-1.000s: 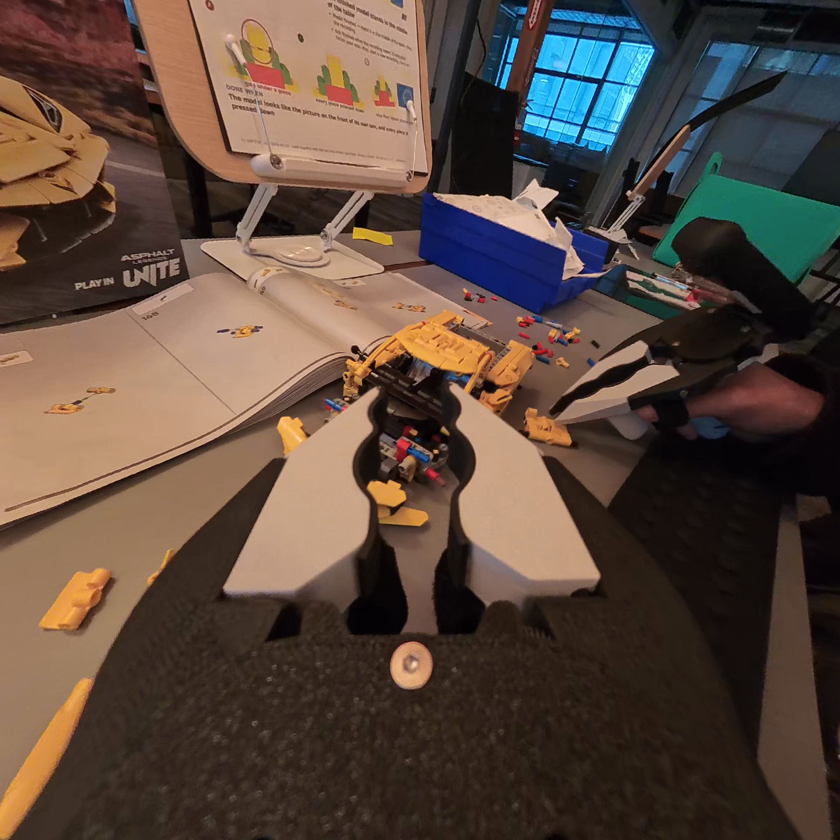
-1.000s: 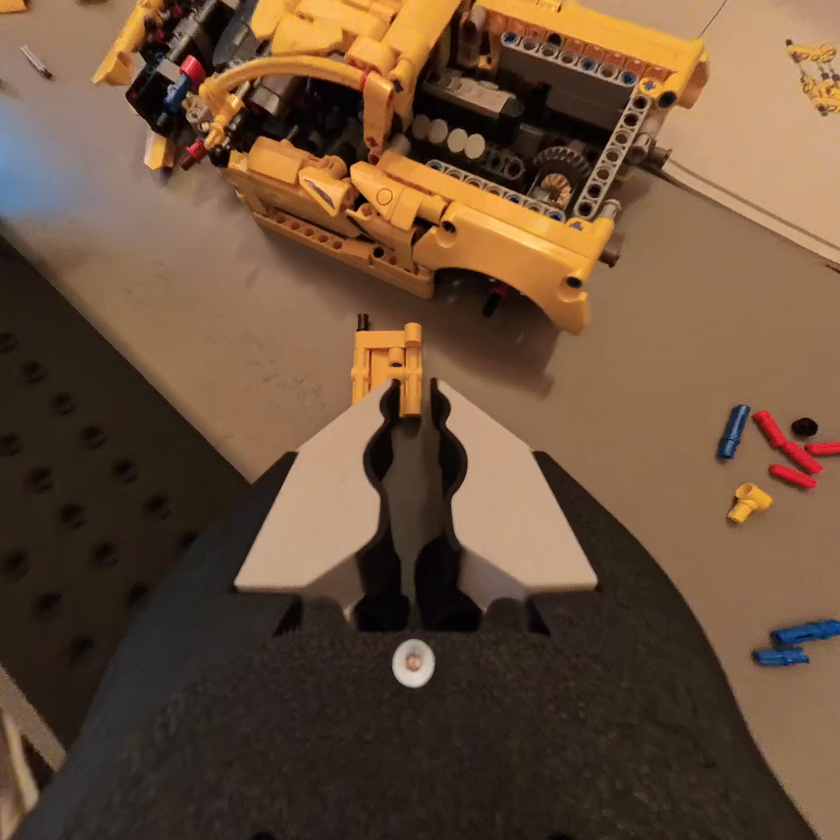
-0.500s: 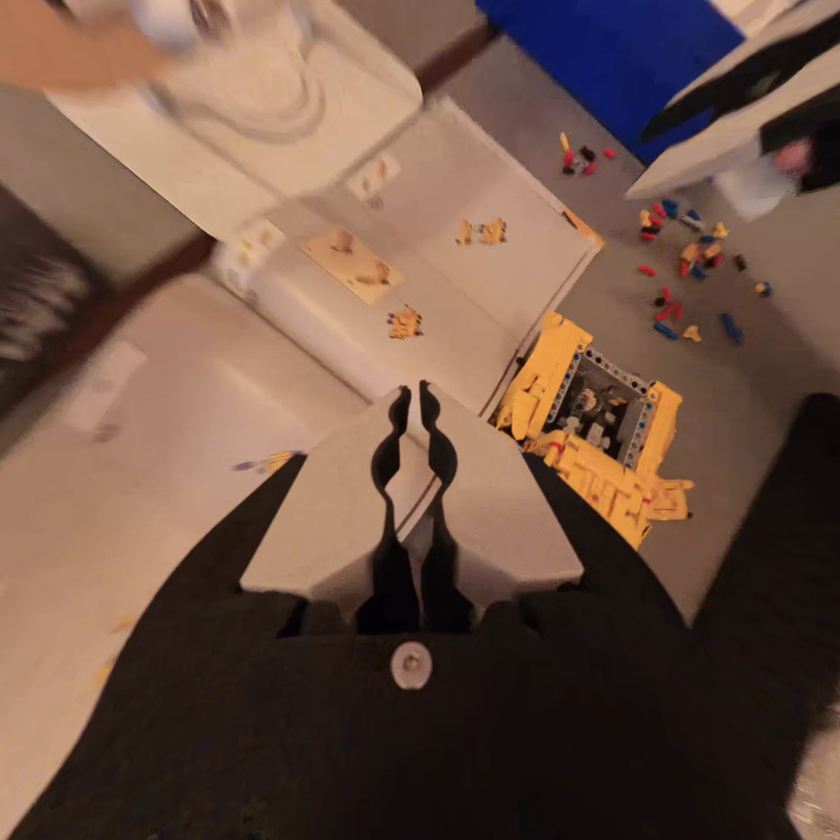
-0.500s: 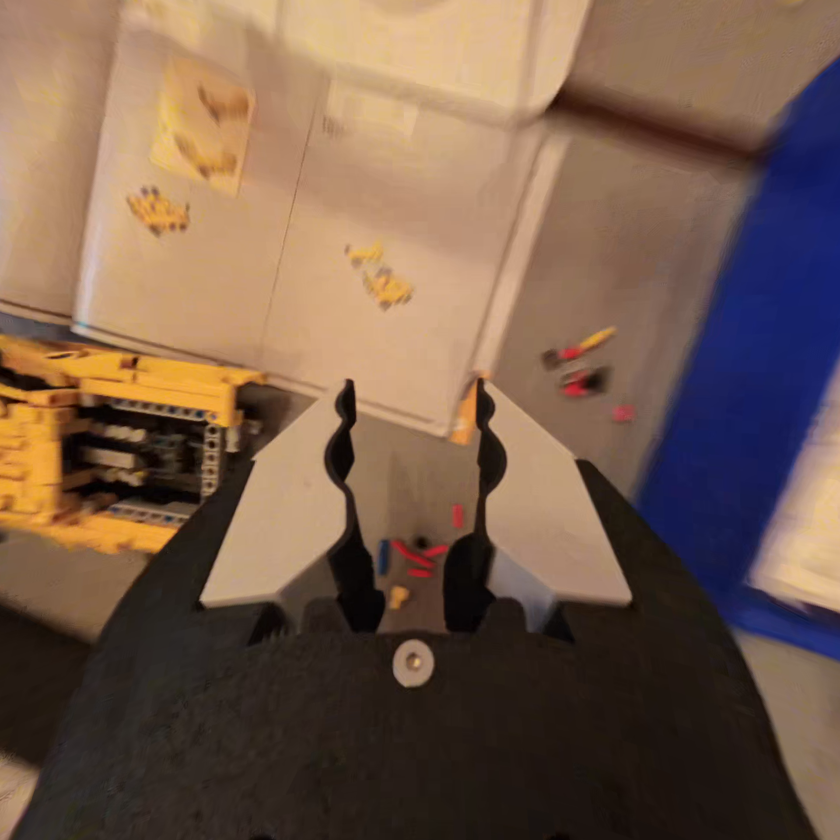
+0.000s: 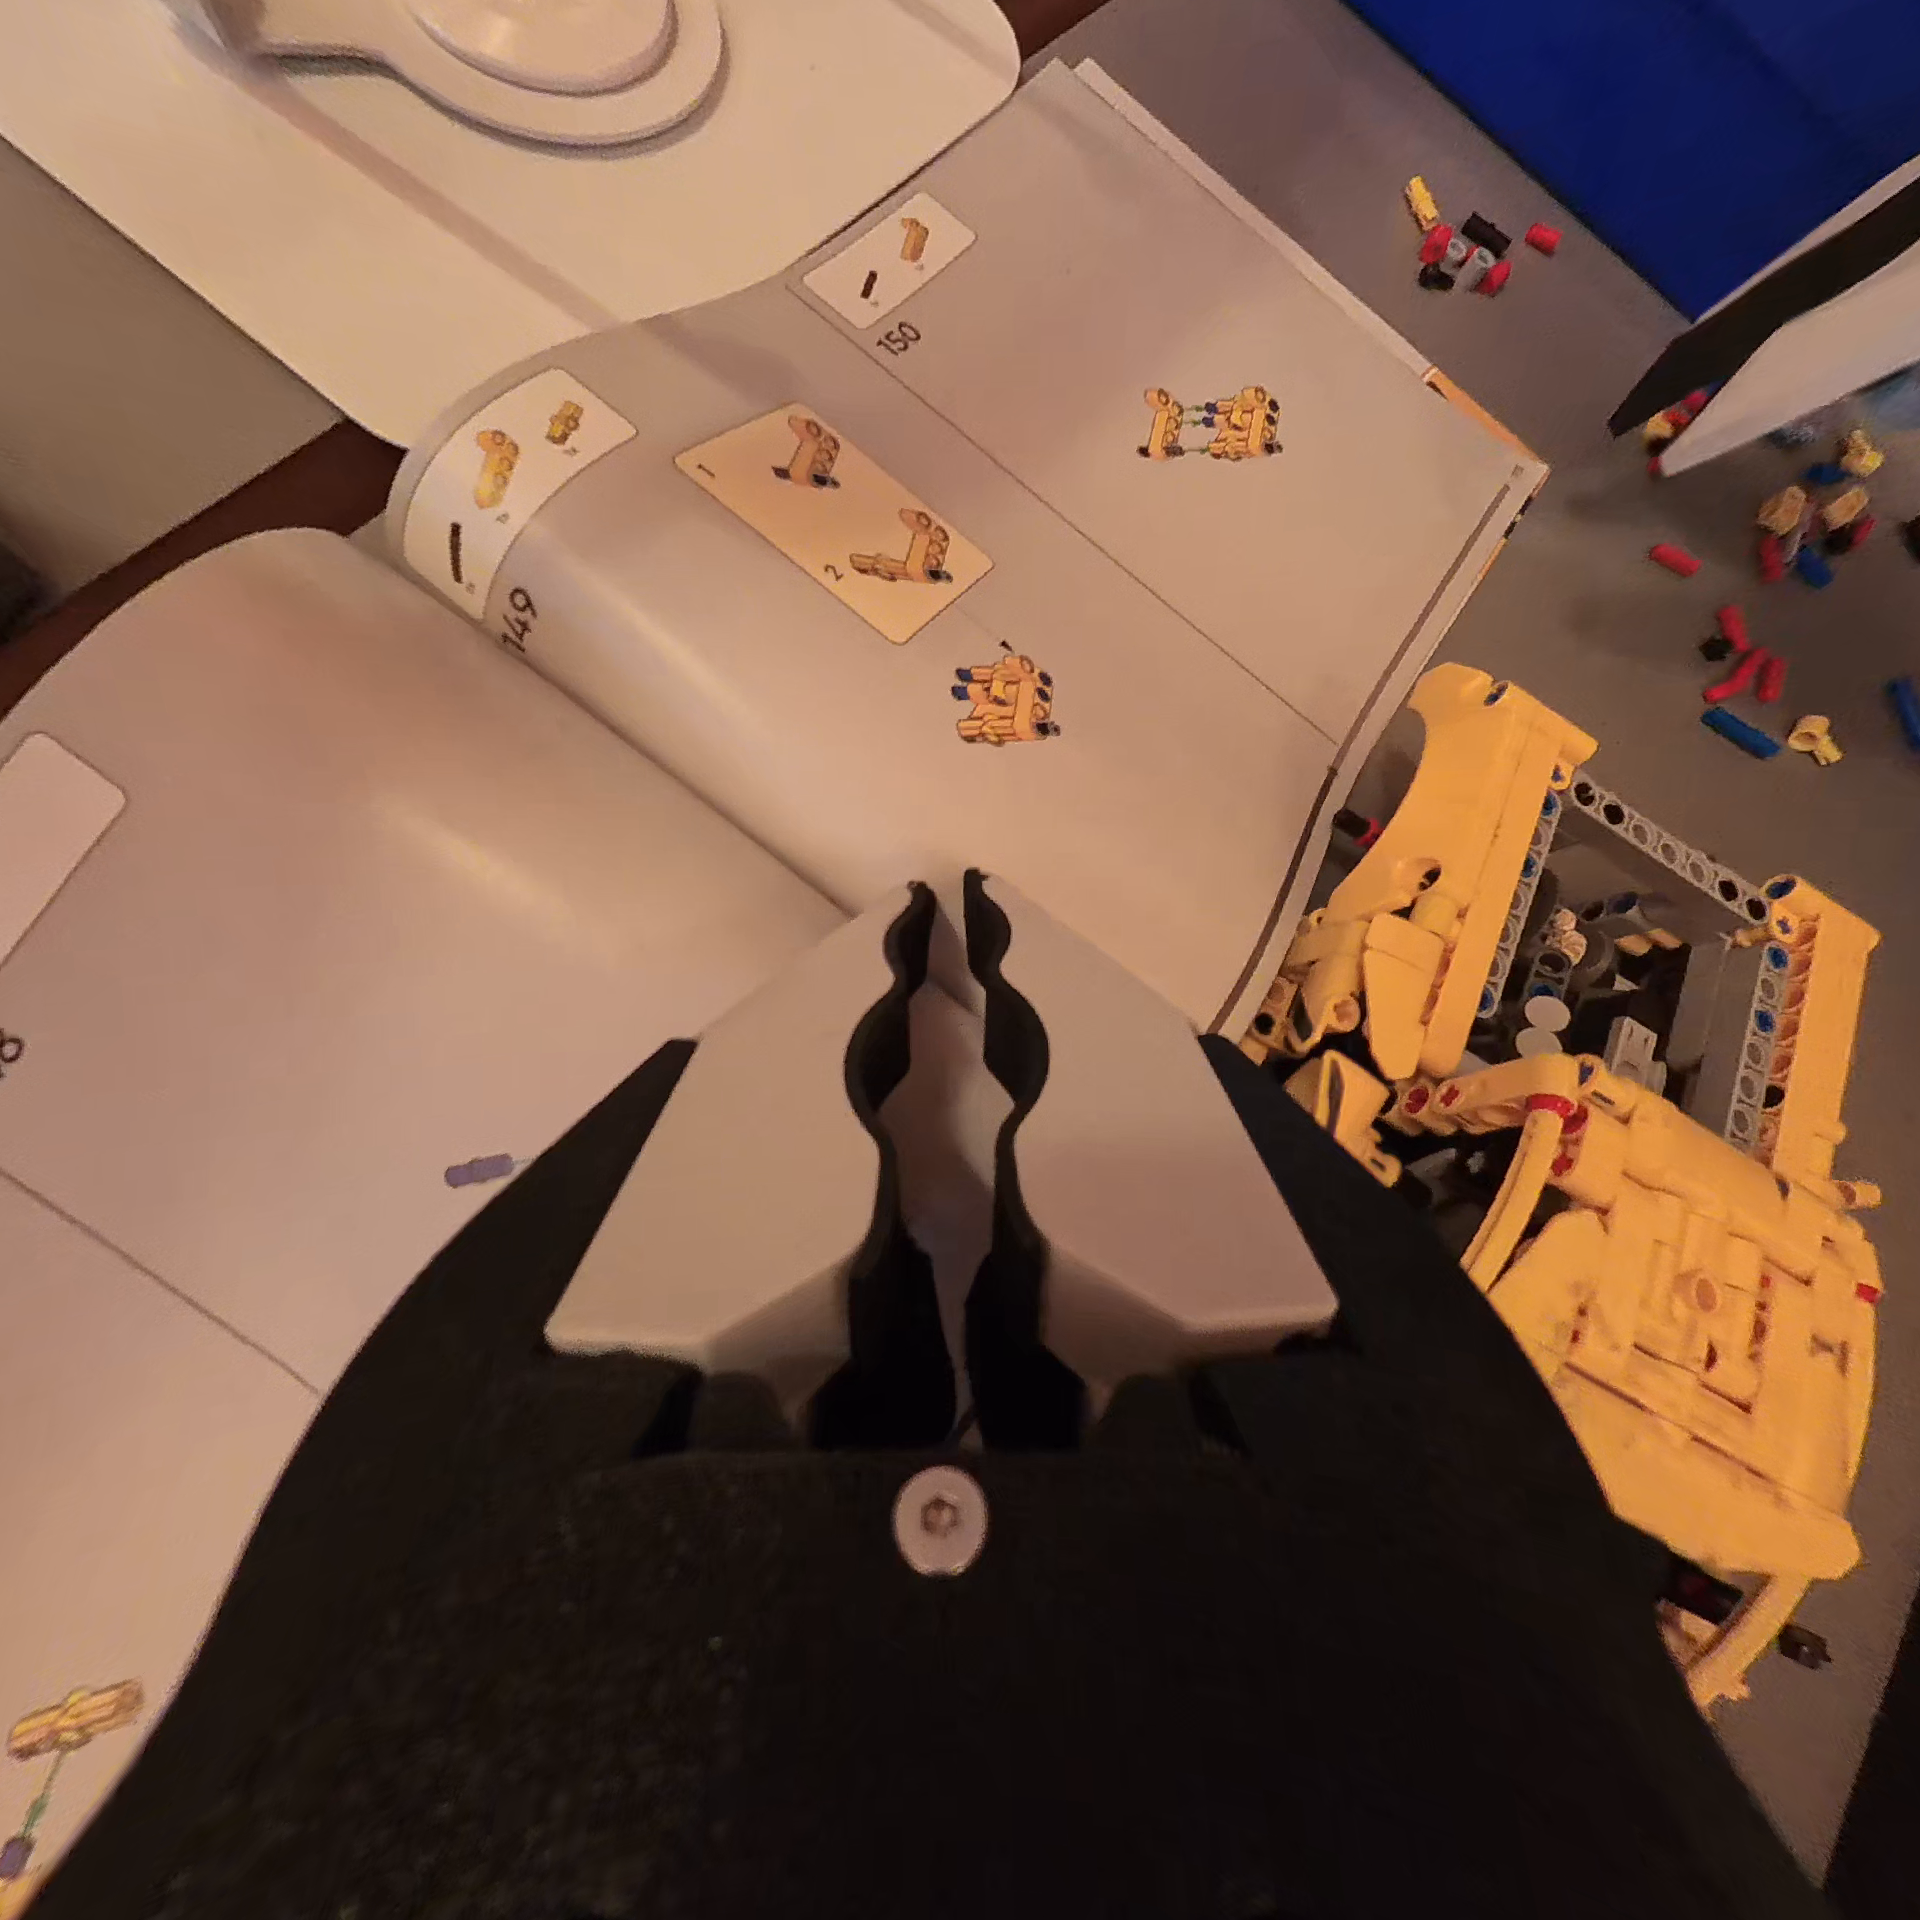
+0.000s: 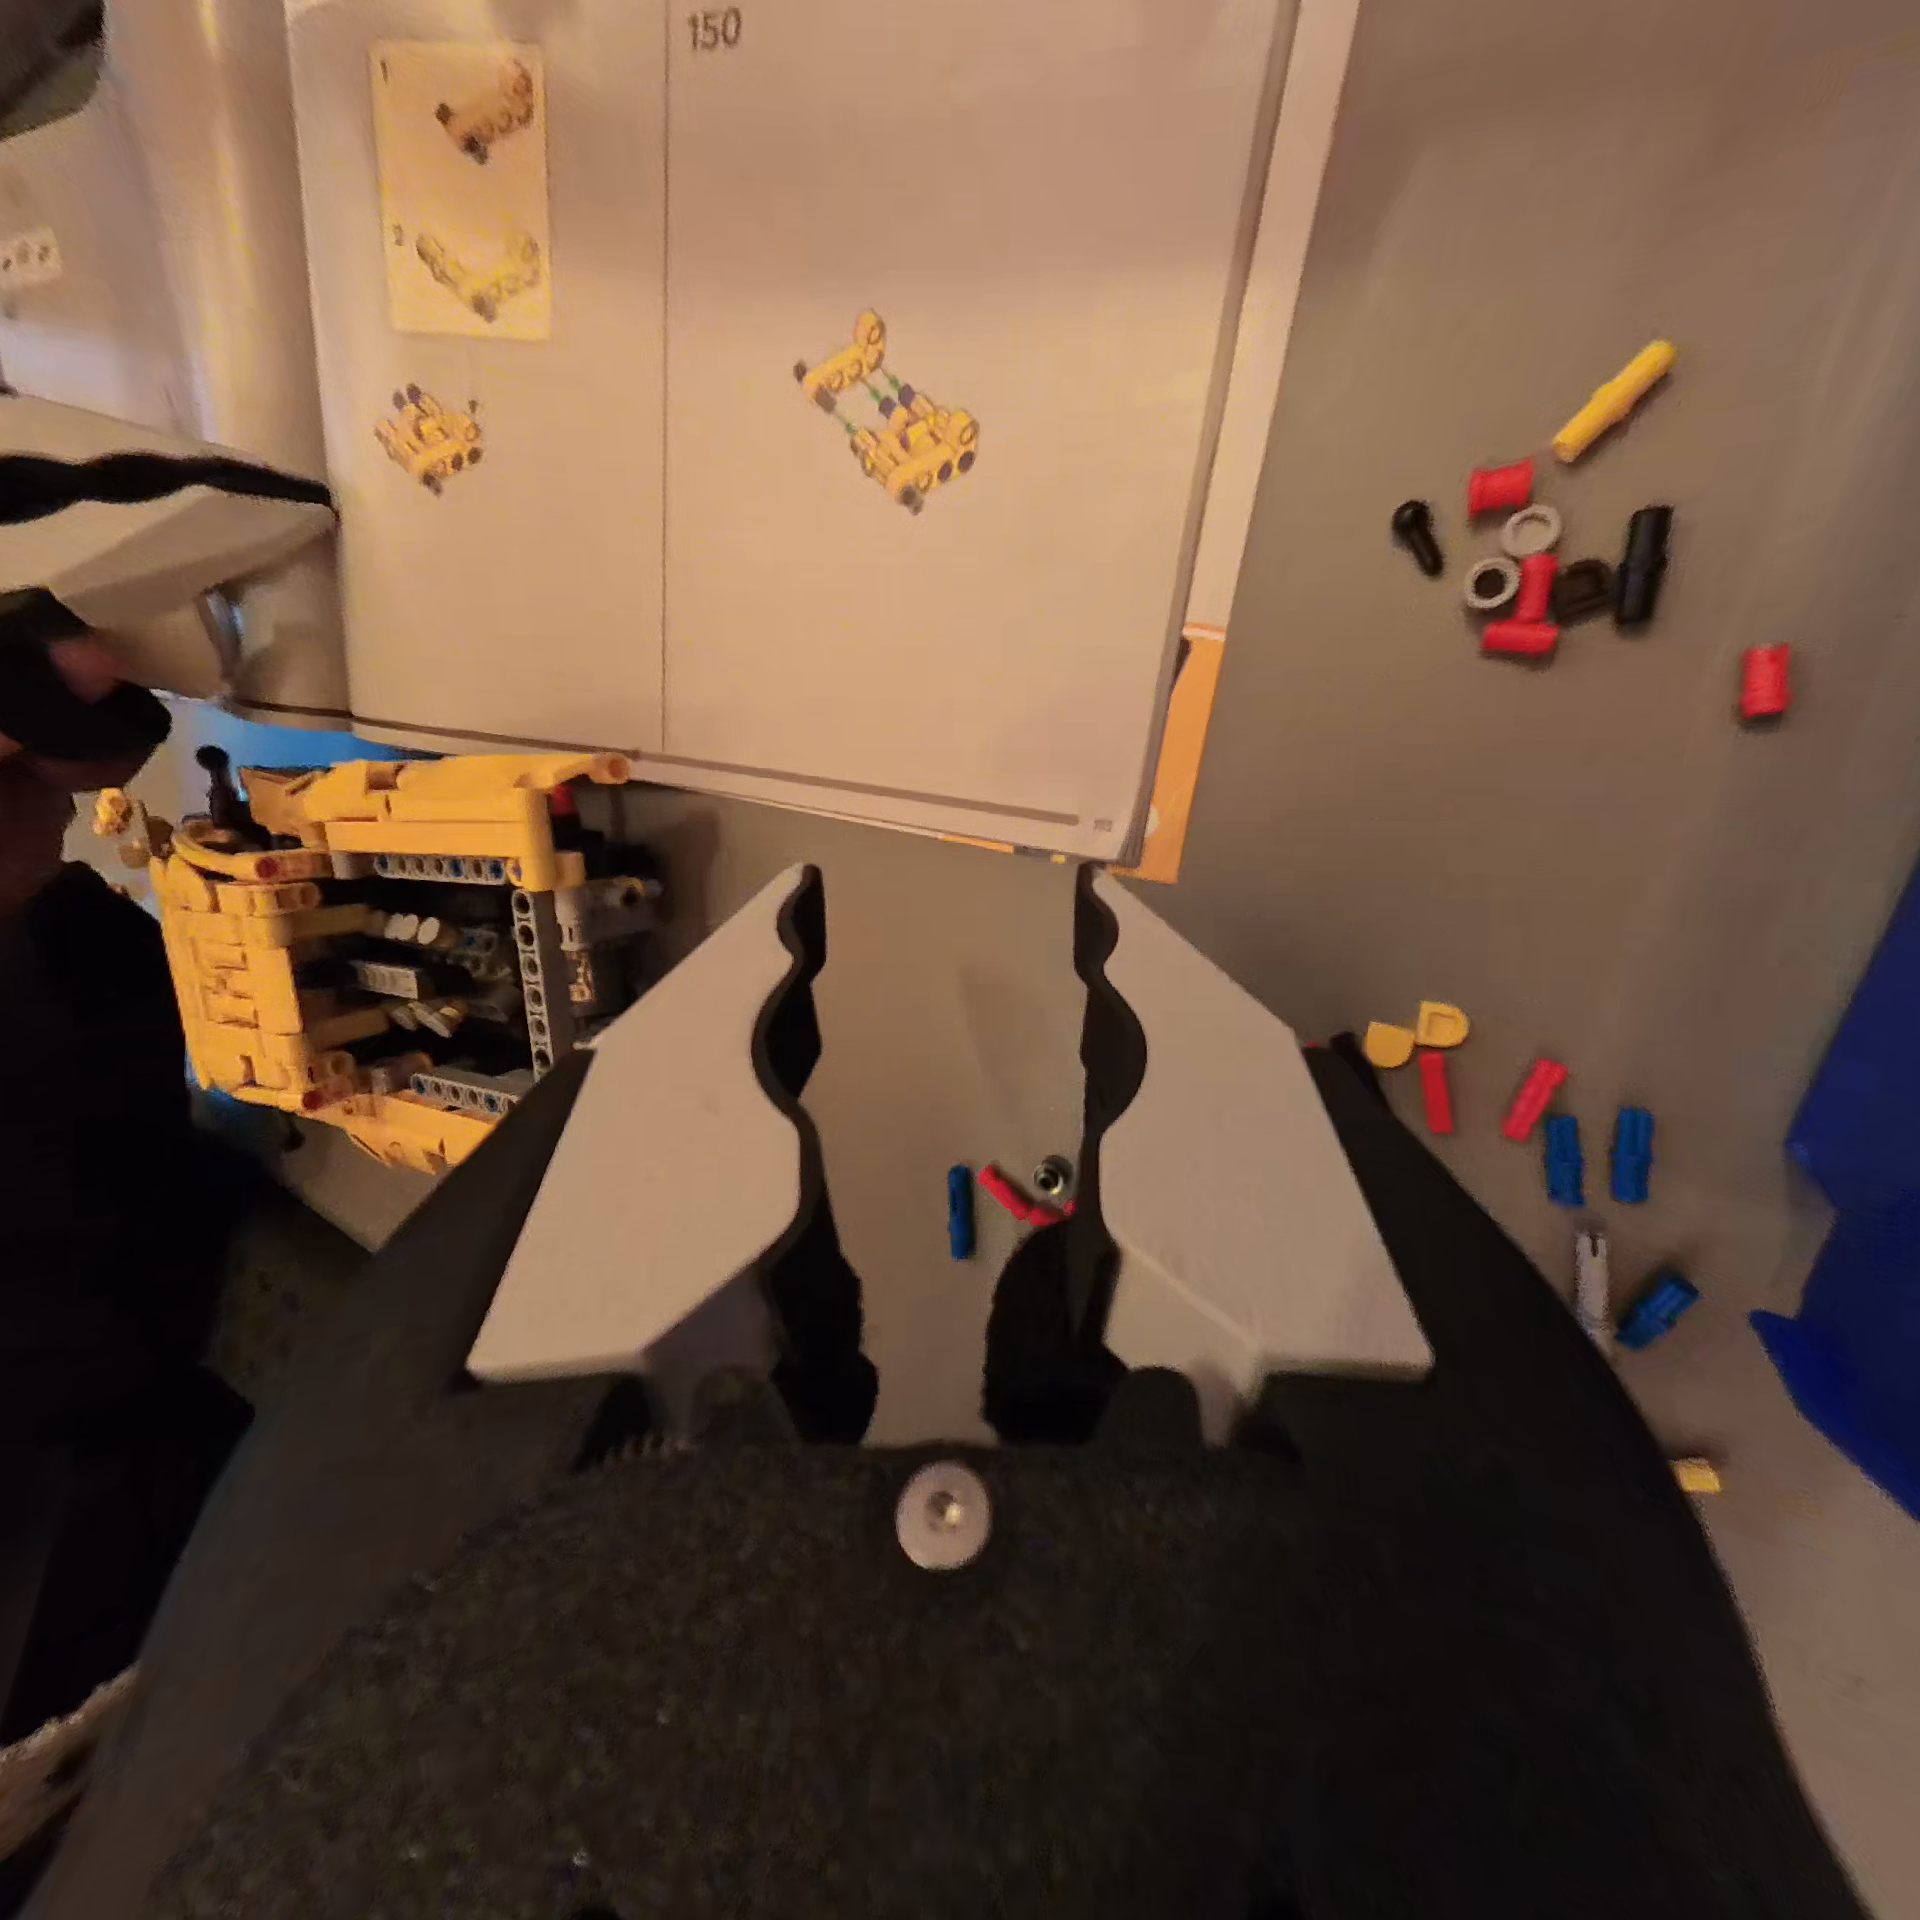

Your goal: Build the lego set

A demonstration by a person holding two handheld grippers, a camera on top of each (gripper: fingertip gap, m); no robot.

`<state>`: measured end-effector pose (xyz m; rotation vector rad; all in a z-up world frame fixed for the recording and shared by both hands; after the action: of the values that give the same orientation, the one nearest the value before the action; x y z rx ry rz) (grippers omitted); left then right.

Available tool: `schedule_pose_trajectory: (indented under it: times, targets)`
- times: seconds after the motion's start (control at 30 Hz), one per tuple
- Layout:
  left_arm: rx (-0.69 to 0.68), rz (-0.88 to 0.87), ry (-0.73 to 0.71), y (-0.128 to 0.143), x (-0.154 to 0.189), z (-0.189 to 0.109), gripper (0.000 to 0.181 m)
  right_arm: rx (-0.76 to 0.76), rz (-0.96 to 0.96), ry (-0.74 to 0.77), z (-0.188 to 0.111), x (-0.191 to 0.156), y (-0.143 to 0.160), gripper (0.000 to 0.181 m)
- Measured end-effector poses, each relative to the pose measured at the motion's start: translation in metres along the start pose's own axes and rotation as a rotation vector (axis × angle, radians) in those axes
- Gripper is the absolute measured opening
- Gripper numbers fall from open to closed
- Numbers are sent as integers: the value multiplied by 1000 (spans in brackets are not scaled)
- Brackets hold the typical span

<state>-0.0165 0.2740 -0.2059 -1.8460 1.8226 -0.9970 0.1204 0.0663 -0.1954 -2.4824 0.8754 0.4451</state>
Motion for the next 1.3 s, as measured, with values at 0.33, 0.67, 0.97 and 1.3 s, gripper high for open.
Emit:
schedule_pose_trajectory:
  times: [0.33, 0.67, 0.97, 1.3]
  targets:
    - [3, -31, 12, 4, -3, -2, 6, -36, 59, -6, 17, 11, 5, 42]
    - [3, -48, 20, 4, -3, -2, 6, -22, 66, -11, 18, 10, 1, 40]
    - [5, -54, 23, 4, -3, -1, 6, -20, 82, 15, 19, 15, 0, 34]
    - [9, -59, 24, 4, -3, -1, 6, -26, 53, 88, 22, 24, -2, 0]
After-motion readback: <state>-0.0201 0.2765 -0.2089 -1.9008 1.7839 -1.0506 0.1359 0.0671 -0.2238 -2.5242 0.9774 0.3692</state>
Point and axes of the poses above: each gripper's, where its closed fingertips meet, z out along the fingers, y out of its underside, x = y × z across the jaws, the point moved 3 cm from there along -z, back along the fingers
